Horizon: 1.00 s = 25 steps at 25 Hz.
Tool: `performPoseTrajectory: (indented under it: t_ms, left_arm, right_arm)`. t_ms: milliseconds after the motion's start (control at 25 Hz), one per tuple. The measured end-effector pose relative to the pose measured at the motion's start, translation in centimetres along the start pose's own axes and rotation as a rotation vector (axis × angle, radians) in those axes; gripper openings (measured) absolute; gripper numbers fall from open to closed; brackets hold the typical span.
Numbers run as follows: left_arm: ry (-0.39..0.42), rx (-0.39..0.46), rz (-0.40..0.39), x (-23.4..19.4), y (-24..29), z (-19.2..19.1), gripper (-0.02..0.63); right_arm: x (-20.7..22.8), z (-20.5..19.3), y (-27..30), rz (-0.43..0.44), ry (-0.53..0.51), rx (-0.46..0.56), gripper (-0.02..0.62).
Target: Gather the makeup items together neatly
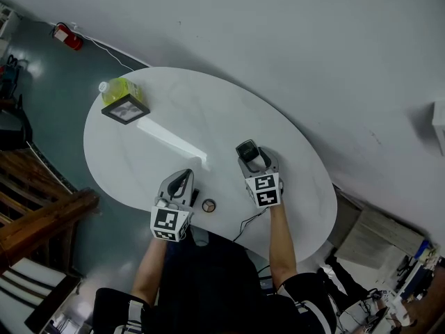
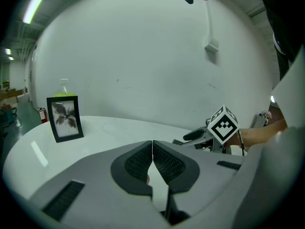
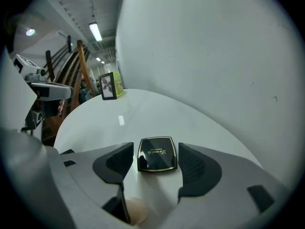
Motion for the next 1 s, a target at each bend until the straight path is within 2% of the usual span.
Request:
performPoseTrajectory:
  t_ms: [1000]
  left_arm:
    - [-0.031, -0.002, 0.008, -1.3, 0.4, -0.5, 0.020]
  right_arm:
    - [0.0, 0.0, 2.6, 0.010, -0.024, -0.096, 0.288]
Point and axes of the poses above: the fingertips, and each gripper's own axes: y forward along the fingers, x to its right, z out of its top, the point moved 10 cm from there along -y, backward along the fingers, and after that the axes turned 1 degree about -x, right-handed, at the moved point
